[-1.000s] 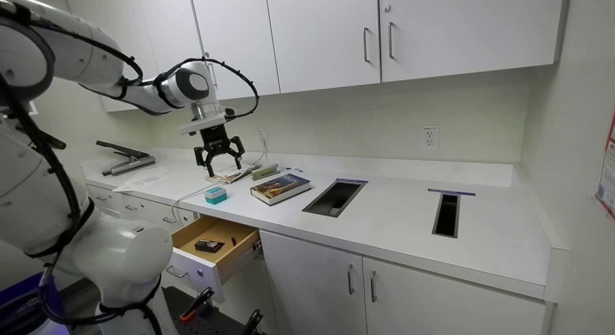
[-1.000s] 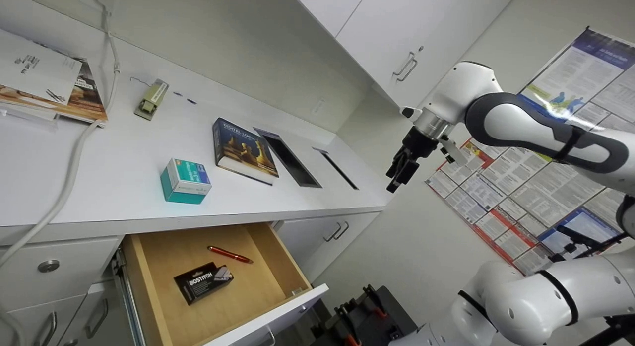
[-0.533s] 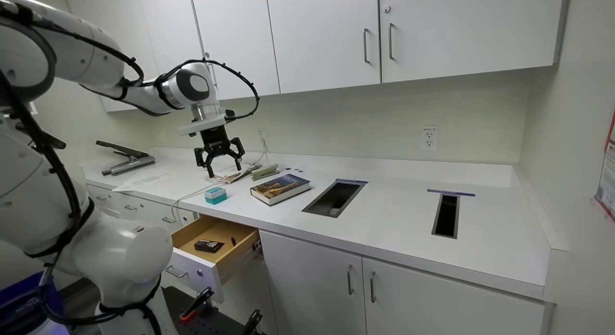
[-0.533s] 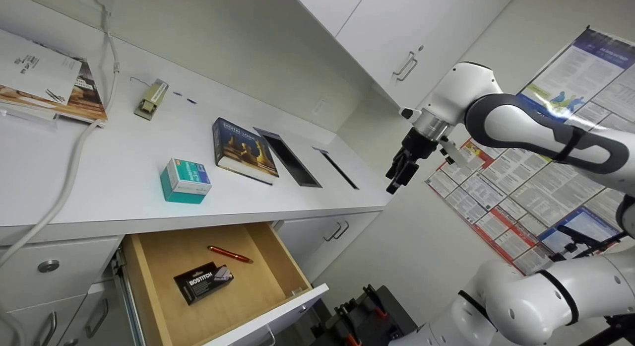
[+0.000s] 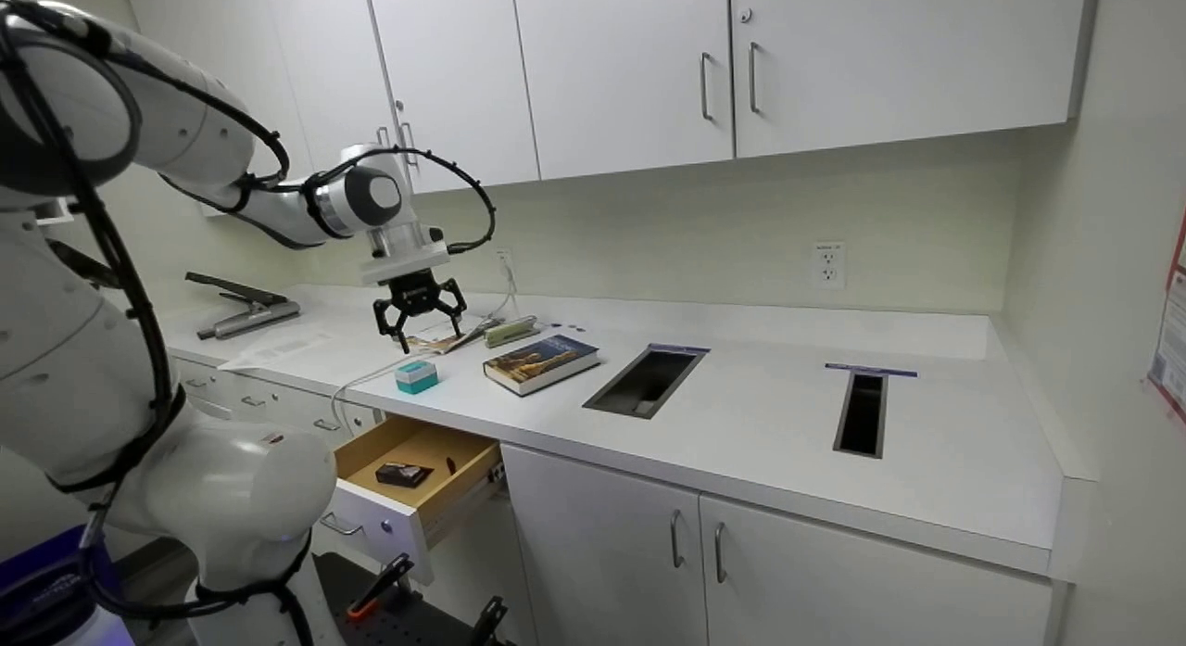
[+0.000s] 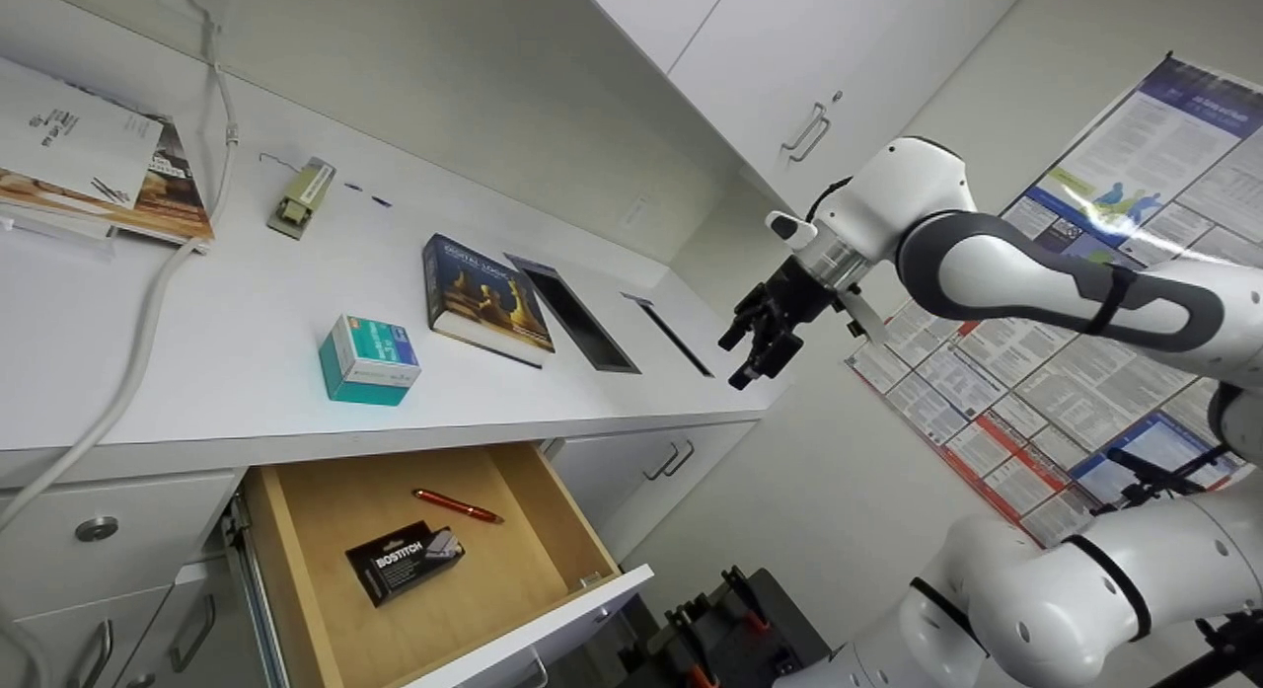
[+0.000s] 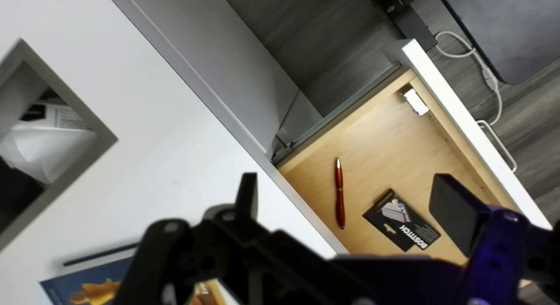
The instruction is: Remove the black box from the open drawer and place it on the countertop
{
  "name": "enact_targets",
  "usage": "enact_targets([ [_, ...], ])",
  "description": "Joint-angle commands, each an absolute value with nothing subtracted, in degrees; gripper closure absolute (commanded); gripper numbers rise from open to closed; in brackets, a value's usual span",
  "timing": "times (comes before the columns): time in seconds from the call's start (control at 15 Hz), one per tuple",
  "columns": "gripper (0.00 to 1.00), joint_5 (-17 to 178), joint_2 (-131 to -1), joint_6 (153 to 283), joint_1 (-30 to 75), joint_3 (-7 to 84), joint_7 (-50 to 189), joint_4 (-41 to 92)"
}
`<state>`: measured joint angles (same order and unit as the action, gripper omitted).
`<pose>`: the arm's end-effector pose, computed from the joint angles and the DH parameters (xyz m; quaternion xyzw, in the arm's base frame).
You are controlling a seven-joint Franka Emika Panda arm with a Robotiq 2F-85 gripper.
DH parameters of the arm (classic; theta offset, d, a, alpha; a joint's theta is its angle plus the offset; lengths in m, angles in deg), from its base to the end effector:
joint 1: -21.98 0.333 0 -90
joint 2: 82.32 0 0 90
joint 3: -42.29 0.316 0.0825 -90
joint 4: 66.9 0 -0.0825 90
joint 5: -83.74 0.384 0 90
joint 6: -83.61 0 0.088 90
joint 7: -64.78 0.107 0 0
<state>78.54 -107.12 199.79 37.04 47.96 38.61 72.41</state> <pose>0.3916 0.1445 0.4654 0.9094 0.4111 0.0100 0.0623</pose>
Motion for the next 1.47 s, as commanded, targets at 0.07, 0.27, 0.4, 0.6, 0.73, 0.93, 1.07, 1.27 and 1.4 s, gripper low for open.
enact_targets([
  [0.07,0.00,85.75,-99.47,209.45,42.04,47.51,27.66,74.76],
  [0.27,0.00,89.35,-92.04,217.10,44.36,49.72,19.94,75.19],
  [0.4,0.00,89.82,-86.40,222.47,44.89,51.96,15.57,74.04],
  [0.6,0.00,90.54,-78.21,228.22,44.55,55.66,9.23,71.36],
  [0.73,0.00,88.04,-73.34,232.65,43.61,58.24,7.93,69.89],
  [0.93,0.00,83.70,-66.65,238.86,42.93,60.84,9.12,67.57],
  [1.07,0.00,83.33,-68.22,238.03,41.60,62.33,10.89,69.26],
  [1.27,0.00,82.49,-64.41,239.24,41.24,63.14,11.13,67.17],
  [1.4,0.00,82.47,-64.20,239.24,41.03,63.17,11.12,66.77],
])
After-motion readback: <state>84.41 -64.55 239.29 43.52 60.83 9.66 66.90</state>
